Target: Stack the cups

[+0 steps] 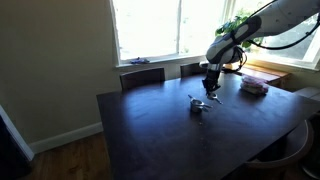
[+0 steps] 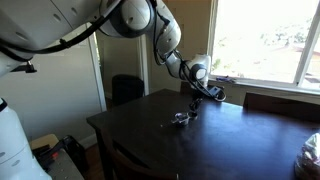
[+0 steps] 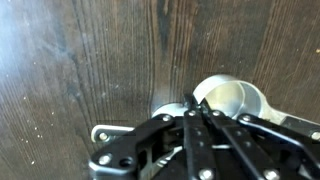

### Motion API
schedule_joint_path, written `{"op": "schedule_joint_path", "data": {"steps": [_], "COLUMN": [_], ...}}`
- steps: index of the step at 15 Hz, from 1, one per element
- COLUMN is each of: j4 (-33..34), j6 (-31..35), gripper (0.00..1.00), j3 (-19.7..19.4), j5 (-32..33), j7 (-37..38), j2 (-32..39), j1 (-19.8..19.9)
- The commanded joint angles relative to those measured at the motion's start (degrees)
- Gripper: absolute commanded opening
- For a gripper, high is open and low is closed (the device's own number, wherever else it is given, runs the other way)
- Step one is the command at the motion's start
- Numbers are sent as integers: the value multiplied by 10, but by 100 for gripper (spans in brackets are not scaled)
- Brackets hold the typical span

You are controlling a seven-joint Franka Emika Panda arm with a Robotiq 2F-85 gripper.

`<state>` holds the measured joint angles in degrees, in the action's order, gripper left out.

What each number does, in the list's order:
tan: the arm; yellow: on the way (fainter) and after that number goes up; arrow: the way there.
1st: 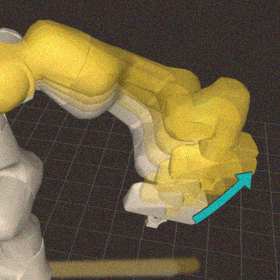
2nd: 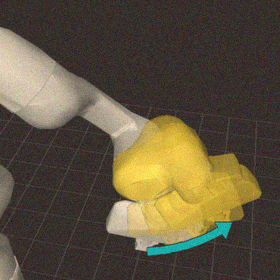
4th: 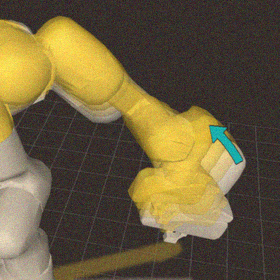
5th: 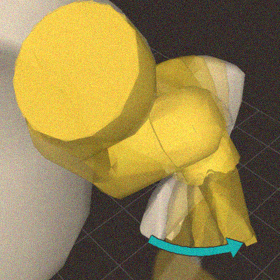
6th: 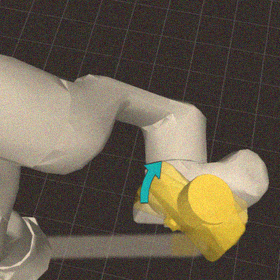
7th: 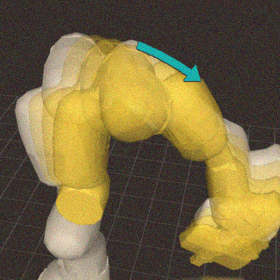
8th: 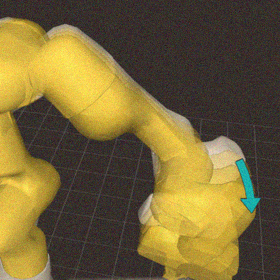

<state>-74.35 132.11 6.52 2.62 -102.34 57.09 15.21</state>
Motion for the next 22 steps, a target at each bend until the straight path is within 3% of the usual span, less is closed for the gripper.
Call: {"op": "schedule_joint_path", "data": {"steps": [1, 9, 22], "j4": [-1, 49, 134], "j6": [-11, -7, -31], "gripper": [3, 3, 3], "j3": [-2, 5, 18], "j5": [7, 7, 1], "j7": [-15, -49, -105], "j2": [-14, 32, 96], "j1": [-25, -50, -57]}}
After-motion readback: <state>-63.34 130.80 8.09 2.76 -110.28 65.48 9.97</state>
